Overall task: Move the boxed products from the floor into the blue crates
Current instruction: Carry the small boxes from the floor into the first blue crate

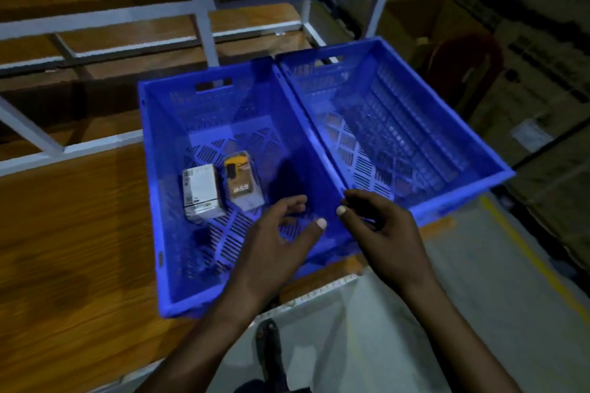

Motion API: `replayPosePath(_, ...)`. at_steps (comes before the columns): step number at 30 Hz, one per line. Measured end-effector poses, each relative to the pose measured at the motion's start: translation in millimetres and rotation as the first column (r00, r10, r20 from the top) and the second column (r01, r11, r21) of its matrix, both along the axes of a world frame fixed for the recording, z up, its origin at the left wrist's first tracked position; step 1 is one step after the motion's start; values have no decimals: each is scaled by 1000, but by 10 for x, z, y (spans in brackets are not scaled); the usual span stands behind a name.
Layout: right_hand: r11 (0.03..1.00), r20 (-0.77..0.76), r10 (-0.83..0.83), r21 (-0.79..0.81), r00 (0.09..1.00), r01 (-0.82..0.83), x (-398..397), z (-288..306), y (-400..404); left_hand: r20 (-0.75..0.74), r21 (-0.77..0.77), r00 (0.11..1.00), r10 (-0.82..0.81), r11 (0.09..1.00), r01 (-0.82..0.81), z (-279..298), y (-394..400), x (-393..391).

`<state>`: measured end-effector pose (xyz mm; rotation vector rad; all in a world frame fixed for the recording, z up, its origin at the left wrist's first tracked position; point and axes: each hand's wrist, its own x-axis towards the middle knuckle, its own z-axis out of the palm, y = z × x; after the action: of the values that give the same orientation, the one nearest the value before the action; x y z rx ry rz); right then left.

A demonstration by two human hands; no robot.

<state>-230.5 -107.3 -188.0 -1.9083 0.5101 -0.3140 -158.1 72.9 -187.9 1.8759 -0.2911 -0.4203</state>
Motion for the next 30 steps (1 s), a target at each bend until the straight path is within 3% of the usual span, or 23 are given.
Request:
replayPosePath(6, 991, -1, -132, 17, 991, 132, -1034, -43, -466, 65, -27, 982, -176, 984, 178, 226, -642, -681)
replayPosePath(16, 927, -247, -351, 45, 903, 373, -3379, -589, -1194, -107, 142, 878, -467, 867, 478, -435, -1686, -2277)
replayPosePath(22, 848, -431, -415, 136, 801, 513, -4856, -966, -1388, -250, 237, 701, -668, 660, 713, -716, -2417, -3382)
replayPosePath(30, 592, -508, -652, 123, 563, 796, -6136, -1442, -1611, -379, 271, 404, -832, 318, 909, -1065, -3353, -4465)
